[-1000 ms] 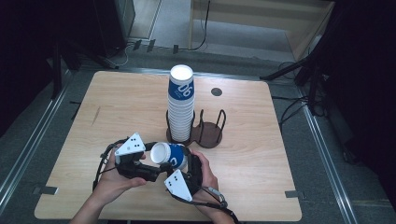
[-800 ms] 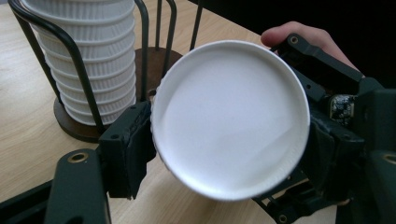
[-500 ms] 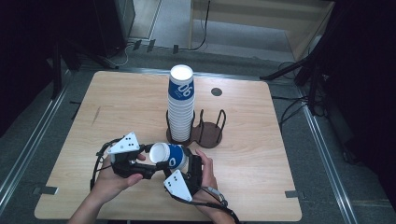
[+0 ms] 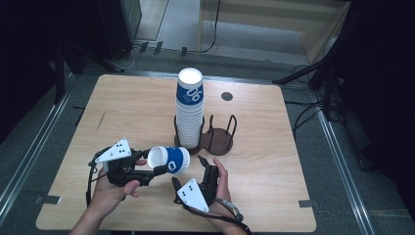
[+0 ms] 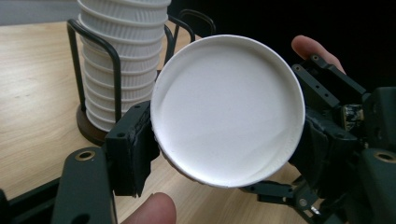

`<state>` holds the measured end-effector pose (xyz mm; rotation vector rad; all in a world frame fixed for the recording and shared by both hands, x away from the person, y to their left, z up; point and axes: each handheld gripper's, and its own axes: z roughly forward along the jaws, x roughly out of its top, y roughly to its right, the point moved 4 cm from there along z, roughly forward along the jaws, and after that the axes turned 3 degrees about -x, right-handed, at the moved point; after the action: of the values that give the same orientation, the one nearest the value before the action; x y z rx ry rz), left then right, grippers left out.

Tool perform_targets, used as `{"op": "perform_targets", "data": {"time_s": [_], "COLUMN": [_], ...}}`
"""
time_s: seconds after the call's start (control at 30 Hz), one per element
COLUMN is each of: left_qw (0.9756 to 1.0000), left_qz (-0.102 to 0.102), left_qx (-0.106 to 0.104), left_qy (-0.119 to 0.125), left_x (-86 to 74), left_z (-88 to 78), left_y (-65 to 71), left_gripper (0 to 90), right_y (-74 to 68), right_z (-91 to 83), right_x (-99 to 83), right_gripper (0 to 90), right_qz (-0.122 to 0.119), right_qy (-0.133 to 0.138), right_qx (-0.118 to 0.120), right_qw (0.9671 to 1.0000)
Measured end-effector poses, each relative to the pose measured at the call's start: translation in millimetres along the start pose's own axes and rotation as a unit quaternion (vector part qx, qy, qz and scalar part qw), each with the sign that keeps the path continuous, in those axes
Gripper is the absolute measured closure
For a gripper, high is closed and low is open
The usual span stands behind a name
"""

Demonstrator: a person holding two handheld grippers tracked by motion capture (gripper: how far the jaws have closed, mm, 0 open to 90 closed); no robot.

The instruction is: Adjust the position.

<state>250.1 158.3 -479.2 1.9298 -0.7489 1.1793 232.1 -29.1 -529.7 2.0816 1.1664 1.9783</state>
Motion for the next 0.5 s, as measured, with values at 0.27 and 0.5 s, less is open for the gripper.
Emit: {"op": "perform_targets", "data": {"time_s": [0.27, 0.5], "left_qw": [0.9983, 0.9939], "left_qz": [0.014, 0.031], "left_qx": [0.034, 0.066], "left_qy": [0.046, 0.082], "left_x": [0.8, -0.1], "left_z": [-13.6, -18.8], "left_y": [-1.9, -3.2], "left_gripper": [29.7, 29.8], "right_y": [-3.5, -3.6], "right_z": [-11.3, -15.5], "right_x": [2.4, 3.5], "right_gripper": [0.3, 0.3], "right_qz": [0.020, 0.059], "right_qy": [-0.007, -0.009], "right_qx": [0.002, 0.017], "right_qw": [0.9998, 0.9981]}}
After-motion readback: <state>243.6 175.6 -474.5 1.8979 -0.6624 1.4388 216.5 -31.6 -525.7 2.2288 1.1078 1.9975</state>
